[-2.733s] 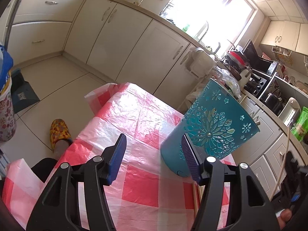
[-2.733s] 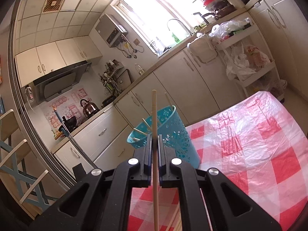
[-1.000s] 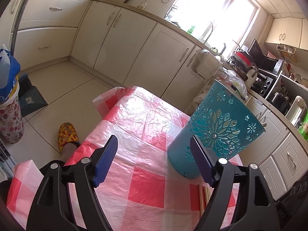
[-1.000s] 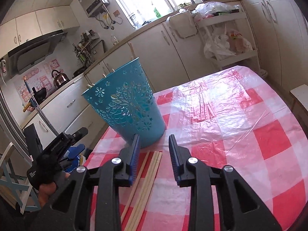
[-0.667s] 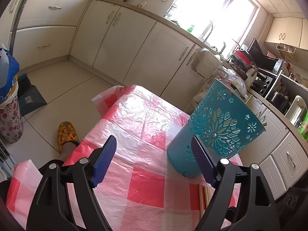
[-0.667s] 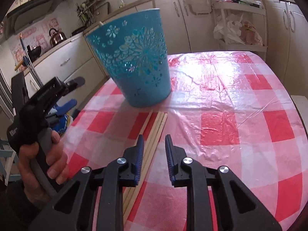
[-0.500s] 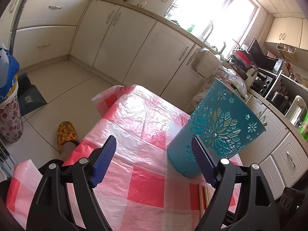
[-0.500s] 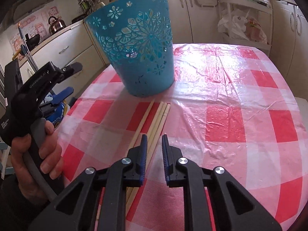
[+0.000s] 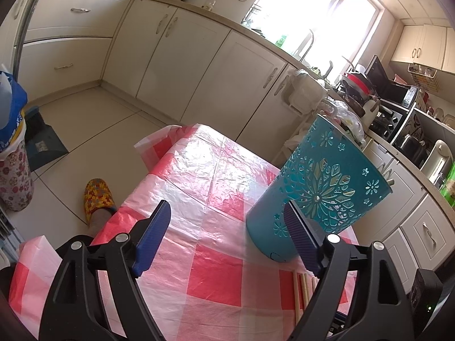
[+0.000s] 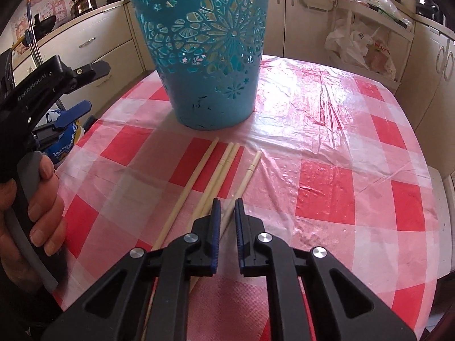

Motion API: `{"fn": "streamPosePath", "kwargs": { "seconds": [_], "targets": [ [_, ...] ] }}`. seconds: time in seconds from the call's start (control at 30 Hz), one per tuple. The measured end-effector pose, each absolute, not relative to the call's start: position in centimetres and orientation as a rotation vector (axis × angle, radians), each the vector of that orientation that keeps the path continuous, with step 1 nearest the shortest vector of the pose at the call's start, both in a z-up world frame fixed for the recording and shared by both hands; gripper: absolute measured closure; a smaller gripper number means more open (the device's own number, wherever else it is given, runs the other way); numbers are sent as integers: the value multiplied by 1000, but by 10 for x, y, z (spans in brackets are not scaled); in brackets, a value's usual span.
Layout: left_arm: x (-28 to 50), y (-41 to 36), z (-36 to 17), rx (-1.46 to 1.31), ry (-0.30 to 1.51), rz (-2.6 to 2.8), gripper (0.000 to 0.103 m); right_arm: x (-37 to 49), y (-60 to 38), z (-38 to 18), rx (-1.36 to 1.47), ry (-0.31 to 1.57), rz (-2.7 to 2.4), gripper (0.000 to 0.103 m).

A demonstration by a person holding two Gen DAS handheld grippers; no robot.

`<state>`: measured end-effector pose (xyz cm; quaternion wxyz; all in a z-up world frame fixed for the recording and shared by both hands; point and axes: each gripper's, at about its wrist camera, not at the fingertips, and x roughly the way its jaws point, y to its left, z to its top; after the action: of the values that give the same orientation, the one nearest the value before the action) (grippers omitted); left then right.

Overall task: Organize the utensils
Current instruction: 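Move both open tools back to the remaining wooden sticks, then grasp a wooden stick with the left tool while the right tool grasps another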

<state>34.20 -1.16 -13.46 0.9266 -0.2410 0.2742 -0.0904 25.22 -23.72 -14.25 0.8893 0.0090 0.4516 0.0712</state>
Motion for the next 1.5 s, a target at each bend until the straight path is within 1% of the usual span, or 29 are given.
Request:
{"fn": "streamPosePath", "kwargs": {
  "seconds": [1.03,1.1,1.27,1.5],
  "targets": [
    [343,-11,-138,-487,572,-176,20,241,-247,-141,10,941,134,93],
    [347,-15,-139,-469,602,-189,20,239,-249,-141,16,941,130,95],
    [351,-49,-145,-330,778,-291,20,236,-260,-140,44,937,119,96],
    [339,-99,-147,-76,861,-346,20,235,-268,-139,76,935,128,96]
  ]
}}
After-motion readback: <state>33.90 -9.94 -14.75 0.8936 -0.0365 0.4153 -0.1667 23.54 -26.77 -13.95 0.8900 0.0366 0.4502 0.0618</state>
